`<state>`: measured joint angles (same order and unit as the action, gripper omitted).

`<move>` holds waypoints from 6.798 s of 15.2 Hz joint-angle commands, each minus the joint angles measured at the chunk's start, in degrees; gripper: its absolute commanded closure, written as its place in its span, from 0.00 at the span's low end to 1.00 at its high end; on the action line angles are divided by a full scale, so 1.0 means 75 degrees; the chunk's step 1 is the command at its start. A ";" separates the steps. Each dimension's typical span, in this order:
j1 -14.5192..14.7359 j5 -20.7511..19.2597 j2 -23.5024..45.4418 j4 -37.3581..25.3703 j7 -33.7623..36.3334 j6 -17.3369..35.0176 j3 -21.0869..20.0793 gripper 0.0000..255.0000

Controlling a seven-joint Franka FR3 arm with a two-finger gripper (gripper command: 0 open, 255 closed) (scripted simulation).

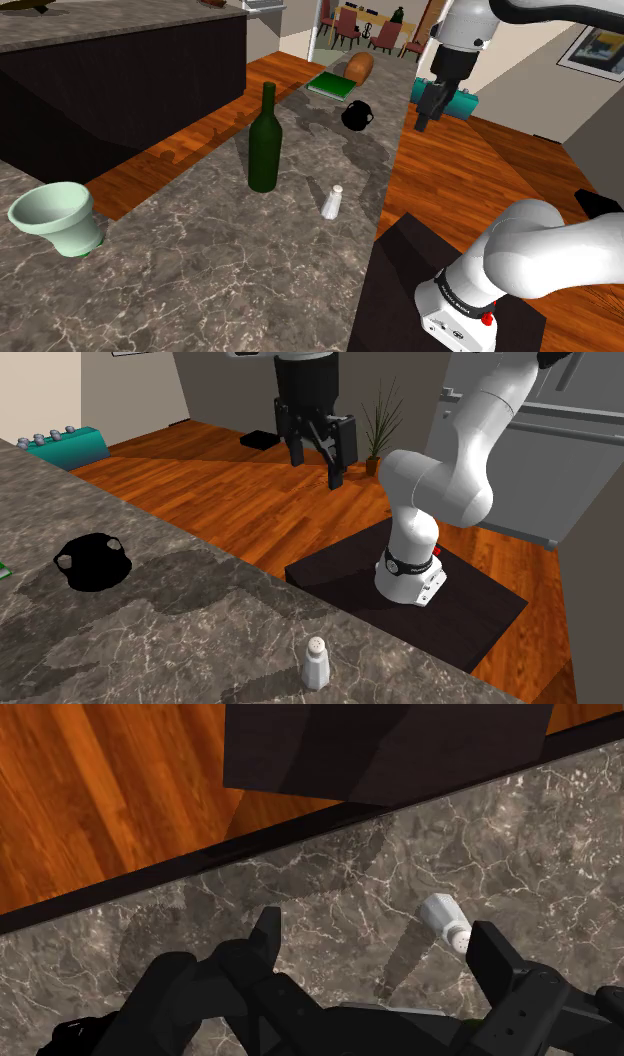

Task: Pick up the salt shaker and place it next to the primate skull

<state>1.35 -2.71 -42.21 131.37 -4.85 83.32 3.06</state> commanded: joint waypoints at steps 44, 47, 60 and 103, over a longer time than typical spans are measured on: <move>0.0719 0.1150 0.4533 0.1251 0.1816 0.4987 -0.1354 1.00; 0.0717 0.1150 0.4531 0.1258 0.1813 0.4991 -0.1352 1.00; 0.0710 0.1149 0.3844 0.0614 0.1858 0.3663 -0.1310 1.00; -0.0631 0.0402 0.7005 -0.5614 -0.0661 0.0510 0.0266 1.00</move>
<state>-2.79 0.33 8.53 91.92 -8.69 87.99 4.60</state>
